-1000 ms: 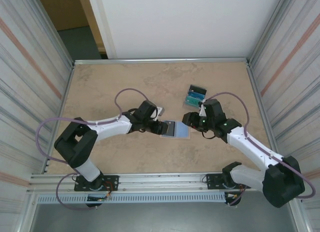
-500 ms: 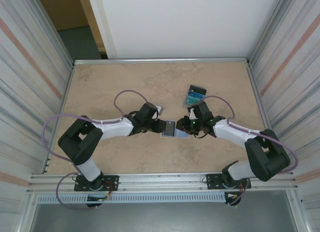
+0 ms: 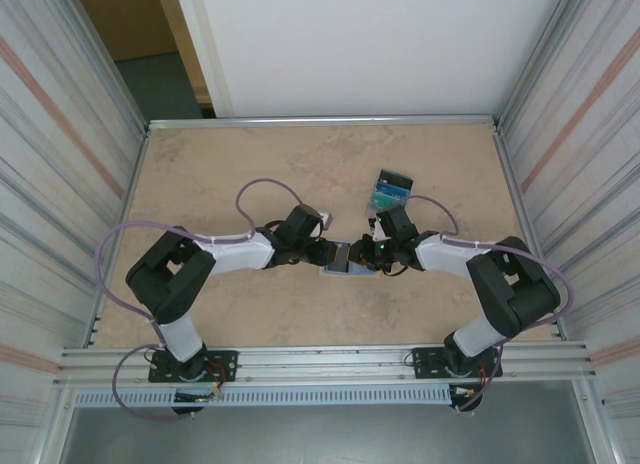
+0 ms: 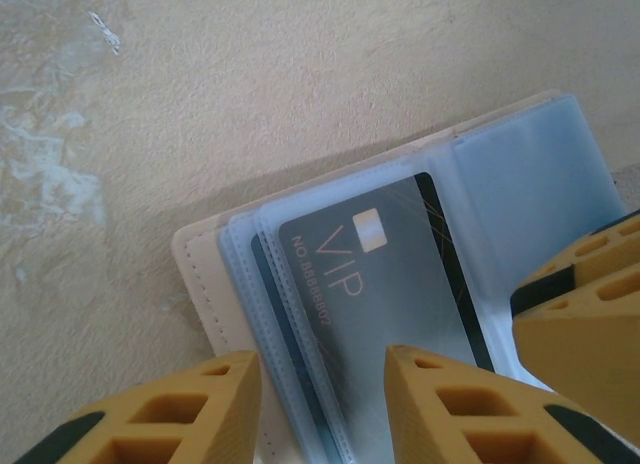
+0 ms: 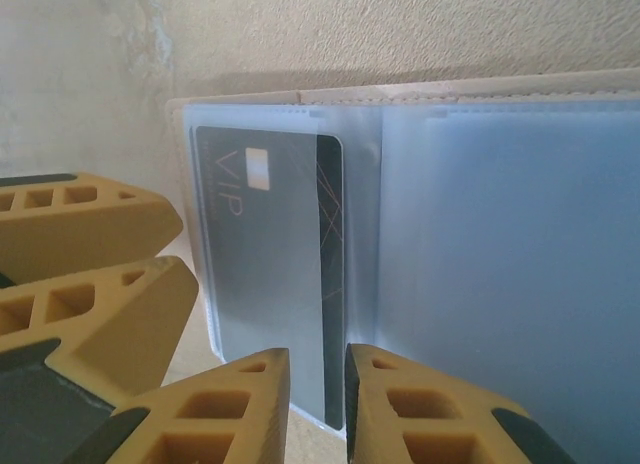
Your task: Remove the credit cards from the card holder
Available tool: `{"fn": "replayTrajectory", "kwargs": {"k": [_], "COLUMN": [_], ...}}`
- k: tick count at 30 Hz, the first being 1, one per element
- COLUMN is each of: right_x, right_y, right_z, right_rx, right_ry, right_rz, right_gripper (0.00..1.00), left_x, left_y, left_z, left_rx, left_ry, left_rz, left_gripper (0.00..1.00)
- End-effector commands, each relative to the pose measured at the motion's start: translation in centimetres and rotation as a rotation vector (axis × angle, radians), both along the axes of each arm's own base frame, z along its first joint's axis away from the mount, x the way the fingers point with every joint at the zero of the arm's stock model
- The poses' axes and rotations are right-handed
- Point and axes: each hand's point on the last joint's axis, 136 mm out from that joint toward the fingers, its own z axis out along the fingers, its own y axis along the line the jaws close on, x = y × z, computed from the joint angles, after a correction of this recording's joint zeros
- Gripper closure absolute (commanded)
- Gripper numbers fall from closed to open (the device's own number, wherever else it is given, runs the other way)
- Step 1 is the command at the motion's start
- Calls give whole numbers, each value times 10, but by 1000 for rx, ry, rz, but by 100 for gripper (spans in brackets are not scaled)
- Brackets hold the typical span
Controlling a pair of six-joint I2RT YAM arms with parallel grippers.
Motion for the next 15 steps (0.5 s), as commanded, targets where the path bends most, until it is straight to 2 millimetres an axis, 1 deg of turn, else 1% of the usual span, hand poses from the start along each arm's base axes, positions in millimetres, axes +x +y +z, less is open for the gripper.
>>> {"fn": "replayTrajectory", "kwargs": {"k": [1,8,15], "right_x": [10,12,12], "right_y": [4,6,3], "right_z": [5,-1,-10], "right_rx": [40,60,82], "right_ry": [-2,19,46], "right_rz": [-10,-15,-33], "right_gripper": [79,82,84], "left_x": [3,1,-2], "left_y": [-2,-4,-1], "left_z": [1,-3,-7], "left_rx": [40,72,127], "left_ry": [-20,-14,-15], "left_rz": [-19,-34,-45], "left_gripper": [63,64,65]}}
